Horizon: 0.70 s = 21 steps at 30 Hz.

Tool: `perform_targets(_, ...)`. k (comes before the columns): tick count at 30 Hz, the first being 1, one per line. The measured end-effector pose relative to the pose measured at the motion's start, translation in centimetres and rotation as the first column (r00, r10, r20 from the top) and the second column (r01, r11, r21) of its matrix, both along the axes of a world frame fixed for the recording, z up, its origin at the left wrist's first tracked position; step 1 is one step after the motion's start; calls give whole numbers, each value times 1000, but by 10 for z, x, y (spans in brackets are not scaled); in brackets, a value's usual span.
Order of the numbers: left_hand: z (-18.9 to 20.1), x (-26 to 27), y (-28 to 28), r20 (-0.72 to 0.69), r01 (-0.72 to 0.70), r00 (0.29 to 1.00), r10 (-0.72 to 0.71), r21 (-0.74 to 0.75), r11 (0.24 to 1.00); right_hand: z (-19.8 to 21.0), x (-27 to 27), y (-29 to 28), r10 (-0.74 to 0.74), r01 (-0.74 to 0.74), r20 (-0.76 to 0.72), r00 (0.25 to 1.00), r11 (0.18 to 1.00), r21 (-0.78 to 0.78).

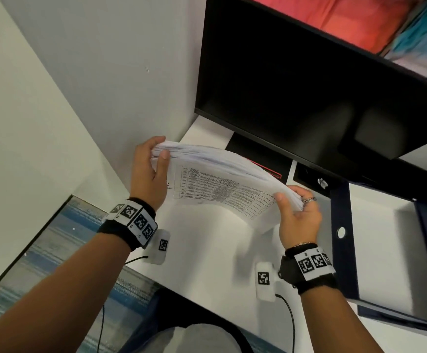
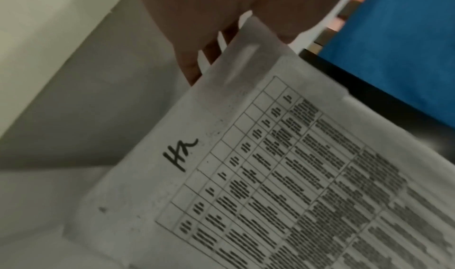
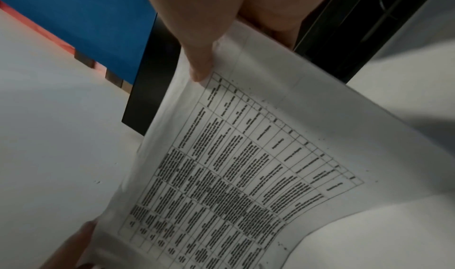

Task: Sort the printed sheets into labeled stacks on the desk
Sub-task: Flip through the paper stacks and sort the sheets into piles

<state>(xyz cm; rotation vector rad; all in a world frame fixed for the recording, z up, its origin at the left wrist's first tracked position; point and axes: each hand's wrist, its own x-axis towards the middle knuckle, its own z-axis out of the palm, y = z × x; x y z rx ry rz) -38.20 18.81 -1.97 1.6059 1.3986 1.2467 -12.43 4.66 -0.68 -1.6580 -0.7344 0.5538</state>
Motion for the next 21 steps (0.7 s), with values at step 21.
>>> perform_targets(21, 92, 31, 13, -41, 354, 932, -361, -126, 927, 53, -11, 39, 30, -26, -43, 999, 995, 92)
